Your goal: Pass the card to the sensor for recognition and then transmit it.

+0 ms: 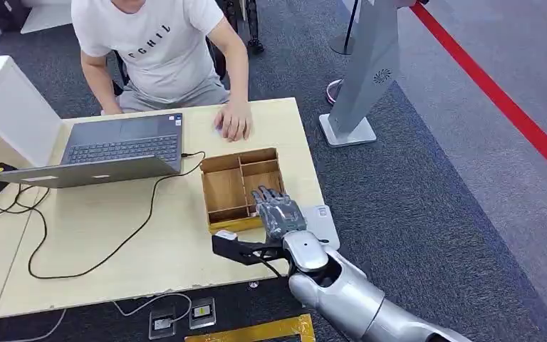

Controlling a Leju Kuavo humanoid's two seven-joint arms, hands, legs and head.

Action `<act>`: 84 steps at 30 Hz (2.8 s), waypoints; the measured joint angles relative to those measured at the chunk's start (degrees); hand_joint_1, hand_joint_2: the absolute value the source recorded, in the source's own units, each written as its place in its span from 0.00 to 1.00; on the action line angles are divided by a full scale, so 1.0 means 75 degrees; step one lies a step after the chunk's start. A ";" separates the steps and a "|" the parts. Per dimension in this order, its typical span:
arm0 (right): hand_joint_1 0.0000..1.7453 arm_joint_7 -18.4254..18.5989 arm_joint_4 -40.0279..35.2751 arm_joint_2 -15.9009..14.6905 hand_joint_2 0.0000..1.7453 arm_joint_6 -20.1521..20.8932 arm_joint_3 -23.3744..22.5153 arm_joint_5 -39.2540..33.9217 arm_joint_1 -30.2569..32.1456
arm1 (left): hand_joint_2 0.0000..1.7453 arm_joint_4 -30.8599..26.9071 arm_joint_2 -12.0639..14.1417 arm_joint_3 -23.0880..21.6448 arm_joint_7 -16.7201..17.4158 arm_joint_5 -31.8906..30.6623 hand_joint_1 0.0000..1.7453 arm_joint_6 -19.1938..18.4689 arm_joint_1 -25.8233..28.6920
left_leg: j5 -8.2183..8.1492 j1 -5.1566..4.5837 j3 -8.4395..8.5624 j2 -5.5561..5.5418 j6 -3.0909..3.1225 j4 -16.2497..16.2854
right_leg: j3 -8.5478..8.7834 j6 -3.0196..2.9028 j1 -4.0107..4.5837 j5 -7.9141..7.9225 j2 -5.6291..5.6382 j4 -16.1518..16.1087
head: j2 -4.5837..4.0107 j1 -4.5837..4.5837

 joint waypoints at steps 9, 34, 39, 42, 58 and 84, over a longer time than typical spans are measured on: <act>0.00 0.0000 0.0140 0.0015 1.00 -0.0003 -0.0006 0.0003 0.0001 | 0.00 0.0000 0.0000 -0.0029 0.0000 -0.0050 0.00 0.0009 0.0000 | 0.0000 0.0000 0.0001 0.0000 0.0000 0.0000 | 0.0000 0.0000 0.0000 0.0000 0.0001 0.0000 | 0.0000 0.0000; 0.21 0.0000 0.0198 0.0017 1.00 -0.0003 -0.0006 0.0003 0.0001 | 0.00 0.0000 0.0003 -0.0035 0.0000 -0.0076 0.00 0.0012 0.0000 | 0.0000 0.0000 0.0001 0.0000 0.0000 0.0000 | 0.0000 0.0000 0.0000 0.0000 0.0001 0.0000 | 0.0000 0.0000; 1.00 0.0009 0.0207 0.0017 1.00 -0.0012 -0.0006 0.0143 0.0001 | 0.00 0.0000 0.0003 -0.0035 0.0000 -0.0076 0.00 0.0009 0.0000 | 0.0000 0.0000 0.0001 0.0000 0.0000 0.0000 | 0.0000 0.0000 0.0000 0.0000 0.0001 0.0000 | 0.0000 0.0000; 1.00 -0.0003 0.0219 0.0017 1.00 -0.0012 -0.0006 0.0146 0.0001 | 0.00 0.0000 0.0003 -0.0035 0.0000 -0.0079 0.00 0.0012 0.0000 | 0.0000 0.0000 0.0001 0.0000 0.0000 0.0000 | 0.0000 0.0000 0.0000 0.0000 0.0001 0.0000 | 0.0000 0.0000; 1.00 -0.0140 0.0329 0.0035 1.00 -0.0006 -0.0009 0.0119 -0.0028 | 0.00 0.0000 0.0003 -0.0035 0.0000 -0.0125 0.00 0.0012 0.0000 | 0.0000 0.0000 0.0003 0.0000 0.0000 0.0000 | 0.0001 0.0000 0.0000 0.0000 0.0001 0.0000 | 0.0000 0.0000; 1.00 0.0195 0.0075 0.0044 1.00 -0.0361 -0.0017 0.0674 -0.0025 | 0.00 0.0000 0.0009 -0.0035 -0.0009 -0.0181 0.00 0.0012 0.0000 | 0.0001 0.0000 0.0009 0.0002 0.0000 0.0001 | 0.0004 0.0000 0.0000 0.0001 0.0005 0.0000 | 0.0000 0.0000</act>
